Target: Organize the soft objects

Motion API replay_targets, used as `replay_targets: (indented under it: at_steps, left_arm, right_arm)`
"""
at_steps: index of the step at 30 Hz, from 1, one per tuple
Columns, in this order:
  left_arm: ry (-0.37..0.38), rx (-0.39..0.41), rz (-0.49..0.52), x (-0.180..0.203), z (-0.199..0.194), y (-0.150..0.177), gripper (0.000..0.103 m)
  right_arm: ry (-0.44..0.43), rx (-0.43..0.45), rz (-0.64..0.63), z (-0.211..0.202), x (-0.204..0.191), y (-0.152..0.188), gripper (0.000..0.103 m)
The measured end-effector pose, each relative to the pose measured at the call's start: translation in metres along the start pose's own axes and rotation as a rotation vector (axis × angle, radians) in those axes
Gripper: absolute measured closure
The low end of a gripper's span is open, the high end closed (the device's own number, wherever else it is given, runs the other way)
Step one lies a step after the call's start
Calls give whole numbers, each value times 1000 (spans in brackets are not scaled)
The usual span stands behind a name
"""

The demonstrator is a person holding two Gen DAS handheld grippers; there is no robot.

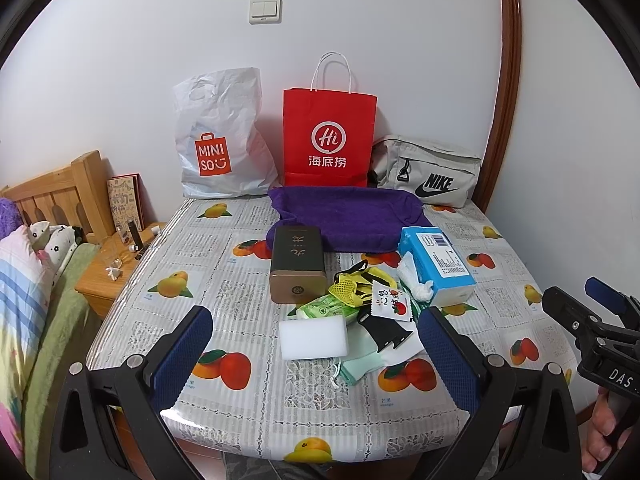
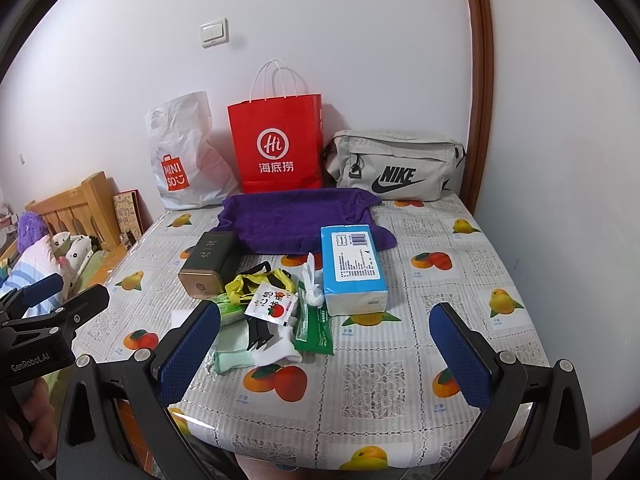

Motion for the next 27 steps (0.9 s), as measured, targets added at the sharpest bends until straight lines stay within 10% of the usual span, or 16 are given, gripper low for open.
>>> replay_targets:
  at_steps: [27]
  left_arm:
    - [-2, 4, 1, 1, 0, 0, 0]
  right_arm:
    - [-1, 8, -3, -2, -1, -2, 0]
Point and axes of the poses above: each gripper's, at about its wrist camera, not at the fingertips, and z roughly the way its jaws point, x to its right, y to its underside, the point moved 9 cm from there along z, roughly the way its jaws point, and after that the axes turned 13 degrees about x, right-handed, at the moved point
